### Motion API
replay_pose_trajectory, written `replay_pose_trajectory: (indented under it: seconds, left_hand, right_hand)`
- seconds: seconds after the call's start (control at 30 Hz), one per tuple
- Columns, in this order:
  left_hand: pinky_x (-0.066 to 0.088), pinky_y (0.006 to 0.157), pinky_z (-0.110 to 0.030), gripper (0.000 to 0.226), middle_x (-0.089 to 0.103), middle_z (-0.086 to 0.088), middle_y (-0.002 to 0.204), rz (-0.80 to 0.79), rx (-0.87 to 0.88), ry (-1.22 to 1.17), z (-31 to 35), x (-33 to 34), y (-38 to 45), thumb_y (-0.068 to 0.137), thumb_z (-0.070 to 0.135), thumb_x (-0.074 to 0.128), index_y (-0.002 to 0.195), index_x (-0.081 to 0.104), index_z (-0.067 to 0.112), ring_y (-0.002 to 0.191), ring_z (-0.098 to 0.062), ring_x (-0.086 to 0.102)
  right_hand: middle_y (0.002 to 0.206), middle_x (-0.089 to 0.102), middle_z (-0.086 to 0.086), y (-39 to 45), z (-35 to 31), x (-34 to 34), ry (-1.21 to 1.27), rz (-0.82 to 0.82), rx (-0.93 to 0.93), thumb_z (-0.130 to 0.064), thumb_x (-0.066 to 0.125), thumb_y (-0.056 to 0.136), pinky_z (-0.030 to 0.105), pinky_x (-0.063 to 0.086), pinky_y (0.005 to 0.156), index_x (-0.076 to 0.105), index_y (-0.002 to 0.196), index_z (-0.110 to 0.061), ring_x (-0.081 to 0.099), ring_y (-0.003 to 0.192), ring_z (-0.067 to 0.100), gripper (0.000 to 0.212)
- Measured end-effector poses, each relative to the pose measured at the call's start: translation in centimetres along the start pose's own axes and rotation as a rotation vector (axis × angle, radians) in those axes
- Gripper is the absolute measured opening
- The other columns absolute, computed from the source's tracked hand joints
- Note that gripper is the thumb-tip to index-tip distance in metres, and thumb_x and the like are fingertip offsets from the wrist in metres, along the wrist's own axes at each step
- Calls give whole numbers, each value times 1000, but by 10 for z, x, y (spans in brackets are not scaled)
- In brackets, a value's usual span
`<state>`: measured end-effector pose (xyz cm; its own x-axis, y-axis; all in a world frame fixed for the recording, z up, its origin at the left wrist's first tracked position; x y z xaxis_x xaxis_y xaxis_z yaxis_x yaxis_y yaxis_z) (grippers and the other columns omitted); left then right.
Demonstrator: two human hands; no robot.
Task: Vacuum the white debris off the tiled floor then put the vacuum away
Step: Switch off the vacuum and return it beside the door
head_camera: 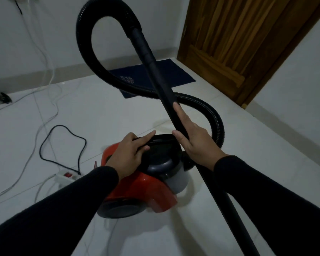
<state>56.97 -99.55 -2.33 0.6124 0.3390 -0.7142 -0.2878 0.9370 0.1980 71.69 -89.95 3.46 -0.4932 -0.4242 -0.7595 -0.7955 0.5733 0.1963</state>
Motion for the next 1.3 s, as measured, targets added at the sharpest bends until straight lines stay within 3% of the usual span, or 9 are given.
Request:
replay_pose_trajectory:
  seconds: [0.23,0.4,0.57,0.73,0.9,1.0,1.1,1.2,1.3]
  left_hand:
    - [30,74,5,46,42,-2,89,63,-59,-1,82,-95,82,95,17,50,138,42,31,72,1,39]
    - [33,72,1,44,44,-3,91,106,-83,-14,96,-156,162,95,18,48,137,44,32,80,-11,43]
    - [33,71,-1,45,43,-2,90,134,-91,-15,71,-196,258,95,20,48,137,40,35,80,-12,44]
    - [34,77,-17,46,43,-5,97,104,-96,8,39,-227,365,96,21,46,140,38,34,85,-18,47]
    - [32,81,-16,46,41,-2,97,150,-118,22,5,-246,461,96,18,47,140,40,31,84,-14,43]
    - [33,77,-17,47,41,-3,93,185,-179,32,-23,-245,517,96,19,47,141,37,29,79,-14,42]
    - [26,69,-13,45,40,-3,88,227,-224,34,-51,-238,577,96,18,47,140,40,24,76,-14,41]
    - [27,73,-14,45,40,-4,88,279,-275,32,-78,-227,634,95,16,49,140,41,22,79,-15,41]
    - [33,84,-18,48,42,-4,93,304,-304,-1,-102,-215,682,94,15,50,140,40,23,86,-14,43]
  right_hand:
    - [134,52,19,94,-51,-112,12,-33,-57,-39,41,97,43,45,100,-7,140,-61,55,116,27,68]
    - [117,59,14,180,-59,-170,3,-31,-64,-34,45,100,27,43,87,-5,142,-57,57,100,18,69]
    - [129,54,18,289,-51,-196,-14,-19,-83,-35,44,100,27,42,93,-6,142,-57,56,109,24,69]
    - [136,47,21,408,-39,-217,-29,13,-102,-32,46,99,29,40,98,-3,144,-52,50,120,29,69]
    - [138,48,9,512,-13,-240,16,42,-97,-28,47,100,18,33,94,-1,145,-48,44,113,1,69]
    - [137,42,-4,575,17,-251,49,68,-117,-26,46,101,15,33,97,-3,144,-46,40,116,-3,68]
    - [139,46,13,646,57,-257,25,84,-136,-26,44,101,10,32,93,-4,145,-47,47,116,12,68]
    - [144,41,11,709,95,-256,19,62,-160,-26,43,102,4,26,93,-5,146,-44,37,110,-7,68]
    - [144,41,11,766,126,-251,10,50,-192,-26,43,102,2,28,91,-5,147,-42,39,111,-3,68]
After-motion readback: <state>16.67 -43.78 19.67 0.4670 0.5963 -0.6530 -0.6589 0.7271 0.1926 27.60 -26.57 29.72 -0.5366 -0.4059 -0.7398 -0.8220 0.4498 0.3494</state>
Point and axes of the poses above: each hand's wrist, its own y-axis towards the middle knuckle, its own x-axis out of the palm, z = x × y, the point moved 6 cm from there along y, towards the middle knuckle
